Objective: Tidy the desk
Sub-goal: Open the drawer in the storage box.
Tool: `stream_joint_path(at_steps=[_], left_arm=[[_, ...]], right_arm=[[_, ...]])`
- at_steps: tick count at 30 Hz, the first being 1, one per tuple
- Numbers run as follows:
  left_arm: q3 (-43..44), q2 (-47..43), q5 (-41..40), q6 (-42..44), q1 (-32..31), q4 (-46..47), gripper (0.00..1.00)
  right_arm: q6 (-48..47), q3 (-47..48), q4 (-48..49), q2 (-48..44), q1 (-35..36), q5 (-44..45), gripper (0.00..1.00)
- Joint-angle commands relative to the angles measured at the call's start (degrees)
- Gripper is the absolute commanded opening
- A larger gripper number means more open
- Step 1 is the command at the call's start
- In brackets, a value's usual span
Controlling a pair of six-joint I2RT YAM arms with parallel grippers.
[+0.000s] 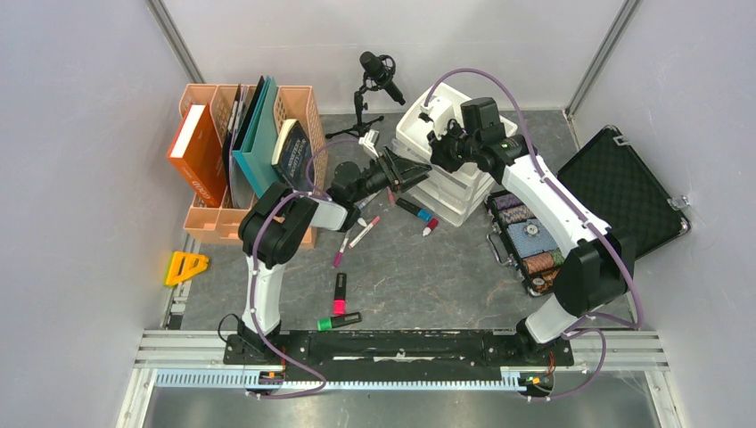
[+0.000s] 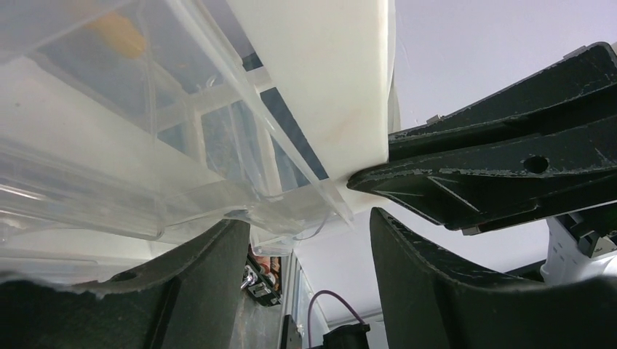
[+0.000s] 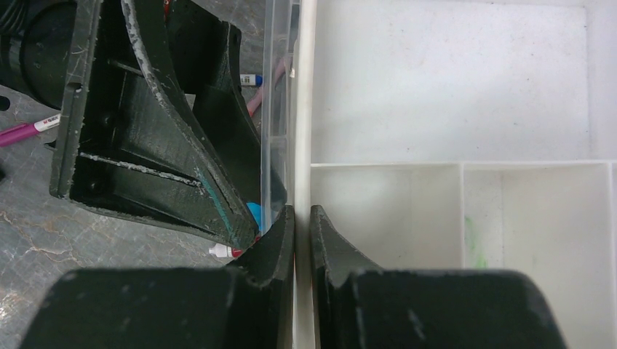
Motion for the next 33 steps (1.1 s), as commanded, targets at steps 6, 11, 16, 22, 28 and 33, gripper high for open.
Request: stream_joint_path(at_steps=[6,11,16,22,28,33], left_arm=[[1.57,-4.33,-1.66,5.36,0.13,-5.04,0.62],[1.41,-5.46,-1.76,5.65,0.16,-6.15,0.61],[1.62,-6.21,-2.13,5.45,0.13,-5.68,0.66],[5.09,-0.67,-0.12,-1.10,0.21,0.99,0.68],[3.30,0.98,-0.73,-4.55,-0.11,9.80,0.68],[1.47,-0.08,-0.64,-7.28,-0.10,14.13,0.66]], right_arm=[[-1.89,0.48,-0.84,-0.68,-0.60,1.97,0.00],[-2.01,0.34,-0.92,-1.02,-0.63,2.23,0.00],[-2.10,-0.01,-0.87,-1.35,-0.61,1.89,0.00],[-2.10,-0.38,-0.74,-1.58,-0.60,1.98,0.00],[-2.10,-1.08,-0.41,-1.63,-0.60,2.20,0.00],[-2.09,-1.24,0.17,-1.24,-0.59,2.58,0.00]])
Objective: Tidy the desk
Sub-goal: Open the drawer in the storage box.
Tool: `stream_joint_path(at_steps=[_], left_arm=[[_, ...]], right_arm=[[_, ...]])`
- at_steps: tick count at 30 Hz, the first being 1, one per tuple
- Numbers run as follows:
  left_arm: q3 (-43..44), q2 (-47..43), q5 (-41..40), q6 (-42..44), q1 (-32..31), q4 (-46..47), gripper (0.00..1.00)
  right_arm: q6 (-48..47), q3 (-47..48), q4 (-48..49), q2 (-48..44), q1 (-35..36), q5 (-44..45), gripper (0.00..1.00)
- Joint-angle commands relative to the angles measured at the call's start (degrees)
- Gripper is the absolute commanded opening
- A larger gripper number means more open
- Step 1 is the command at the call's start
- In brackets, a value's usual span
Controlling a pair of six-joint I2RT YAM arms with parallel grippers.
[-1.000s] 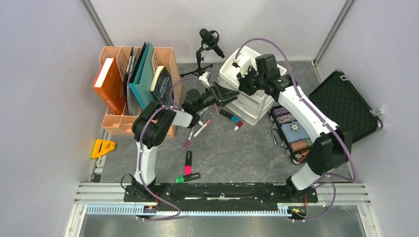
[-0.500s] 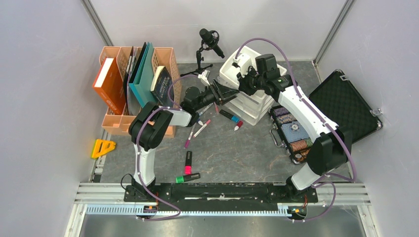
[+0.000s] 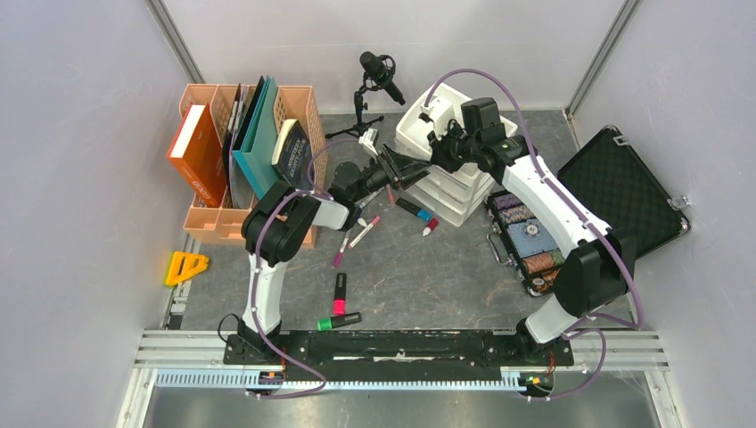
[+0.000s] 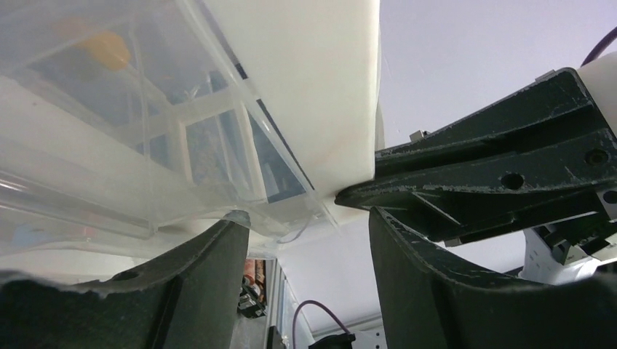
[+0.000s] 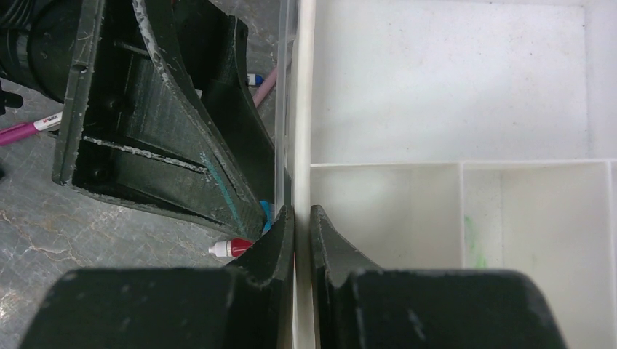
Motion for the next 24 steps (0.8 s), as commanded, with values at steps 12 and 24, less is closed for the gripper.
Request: stream_joint_path(at_steps=[12,24], left_arm=[[-7.19,-6.52,1.12,-5.16,-0.11,15.12,0.61],[-16.85,-14.88,2.09,0.80,-0.16,9.85,0.61]], right_arm=[[-2.64,-1.10,0.59,-0.51,-0.55,4.56,0.00],[-3.83,-1.28,0.56,-0.66,-0.55,5.89,0.00]])
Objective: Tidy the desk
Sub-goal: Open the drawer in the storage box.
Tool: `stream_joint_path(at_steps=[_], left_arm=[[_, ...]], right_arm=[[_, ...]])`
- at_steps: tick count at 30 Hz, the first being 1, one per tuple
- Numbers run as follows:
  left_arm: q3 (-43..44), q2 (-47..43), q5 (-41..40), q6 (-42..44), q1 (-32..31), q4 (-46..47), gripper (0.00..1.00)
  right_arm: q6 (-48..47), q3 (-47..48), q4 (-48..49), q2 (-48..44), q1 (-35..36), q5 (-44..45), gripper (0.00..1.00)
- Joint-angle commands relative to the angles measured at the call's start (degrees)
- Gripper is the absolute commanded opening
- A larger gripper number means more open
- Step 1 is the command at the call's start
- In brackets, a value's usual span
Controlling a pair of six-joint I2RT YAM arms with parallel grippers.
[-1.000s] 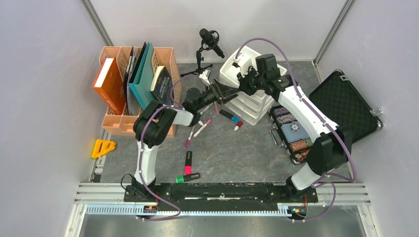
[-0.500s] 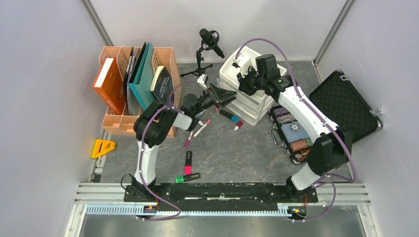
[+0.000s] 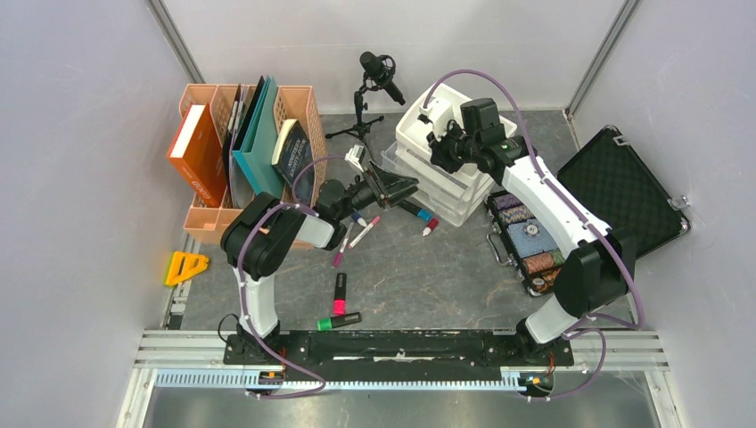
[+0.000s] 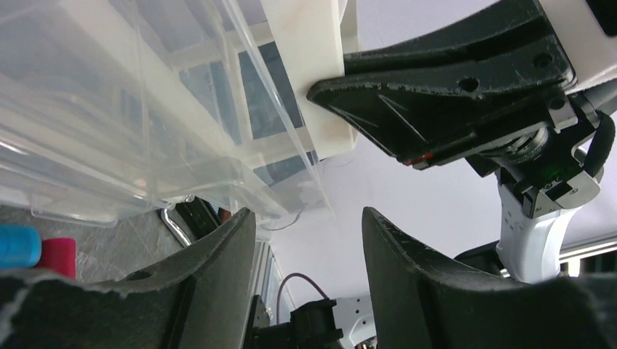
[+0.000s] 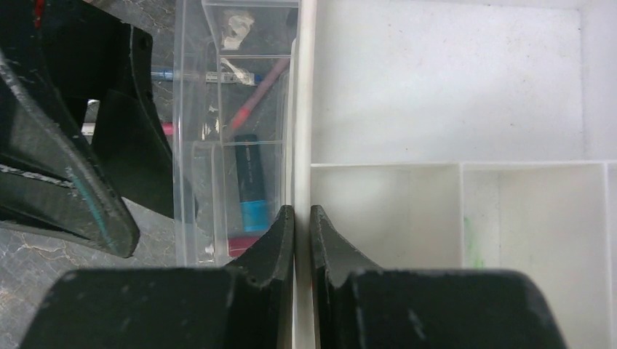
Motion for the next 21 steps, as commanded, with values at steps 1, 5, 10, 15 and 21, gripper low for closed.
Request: stream_joint_path(at_steps=[1,5,10,15,21], left_arm=[[-2.25,-6.45,2.47,3.60,-0.17,4.74,0.61],[-4.29,-8.19,3.30,5.28,-0.17,3.90,0.61],[-6.76,-11.36,4.97,8.20,-0.14,2.16,0.63],[-4.90,-17.68,9.36,21.32,0.08,-9.39,0.69],[4.88,-27.67,10.58,49.21,0.38,-41.47,0.76]], right_arm=[[-3.13,-0.99,0.42,-0.48,-0.73,5.79,0.00],[-3.66,-0.61,0.27,-0.33,-0.73,6.43,0.00],[-4.81,0.01,-0.45,0.22,-0.75,7.26,0.00],[-6.17,0.63,-1.50,0.78,-0.77,7.65,0.00],[-7.04,0.81,-2.99,1.06,-0.72,7.08,0.00]])
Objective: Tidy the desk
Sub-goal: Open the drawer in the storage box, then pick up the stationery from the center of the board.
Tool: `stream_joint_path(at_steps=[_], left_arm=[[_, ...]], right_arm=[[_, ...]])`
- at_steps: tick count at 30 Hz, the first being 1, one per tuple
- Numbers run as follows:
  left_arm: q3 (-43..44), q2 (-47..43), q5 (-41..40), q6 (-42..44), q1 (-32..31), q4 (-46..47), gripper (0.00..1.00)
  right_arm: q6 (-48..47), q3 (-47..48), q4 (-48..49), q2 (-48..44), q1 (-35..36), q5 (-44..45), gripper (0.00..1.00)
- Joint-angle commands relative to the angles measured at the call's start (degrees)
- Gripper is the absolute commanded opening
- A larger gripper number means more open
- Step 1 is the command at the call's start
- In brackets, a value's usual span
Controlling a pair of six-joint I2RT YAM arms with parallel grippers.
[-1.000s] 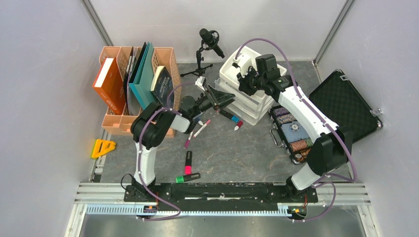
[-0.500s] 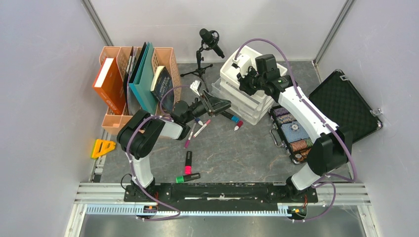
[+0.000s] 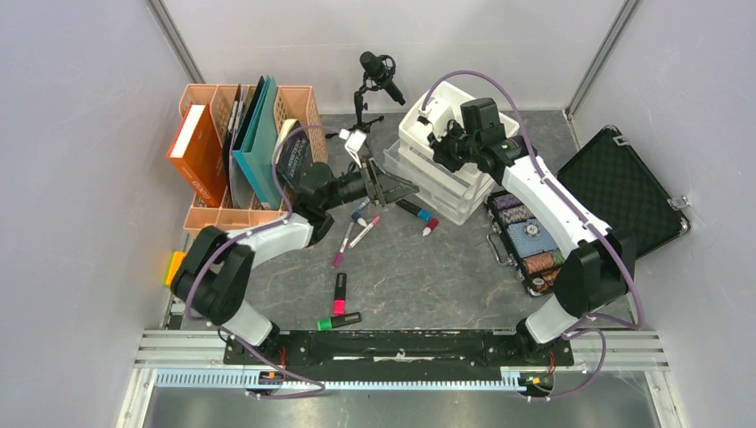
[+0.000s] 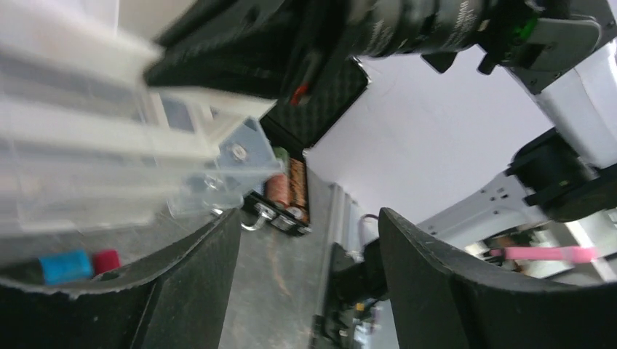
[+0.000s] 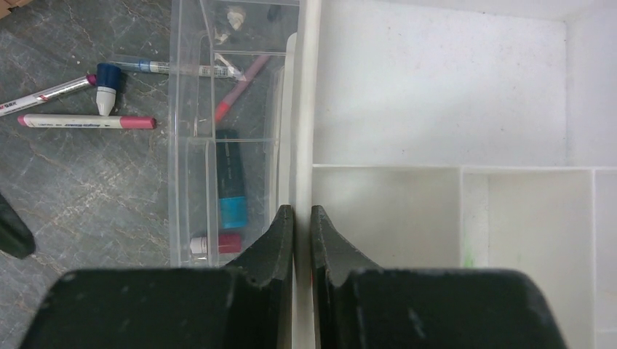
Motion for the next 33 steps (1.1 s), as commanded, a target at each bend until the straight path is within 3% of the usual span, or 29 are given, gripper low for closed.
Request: stream_joint_path(at_steps=[1,8,14,22,26,28,33], left_arm=[[8.67,-7.40,1.88,25.93,0.52,-24.10,0.77],[16.45,-12.46,-8.38,48.38,0.53,-55.52,0.95],[15.12,-19.08,-17.50,61.90,0.55,-68.49,1.00],[12.30,-24.64,-20.76,77.07,0.55,-84.51,1.00],[10.46,-28.02,-18.85,84.02,0.55,-92.84,1.00],[9.60,-28.89,-20.00,85.19,0.54,-96.58,1.00],[6.23,-28.48,-23.11,83.20,0.54,-103.59,1.00]], right_arm=[[-3.95,0.79,-3.26,1.07,-0.79,4.86,0.00],[-4.55,1.99,-3.55,0.96,-0.74,5.37,0.05],[-8.06,4.71,-4.67,3.04,-0.73,8.97,0.03],[-11.31,7.78,-4.76,5.38,-0.75,12.46,0.05],[-11.40,8.84,-4.76,5.24,-0.72,11.15,0.28],[-11.04,9.31,-4.67,4.71,-0.73,10.49,0.49],[-10.27,9.45,-3.15,2.08,-0.73,10.44,0.67]])
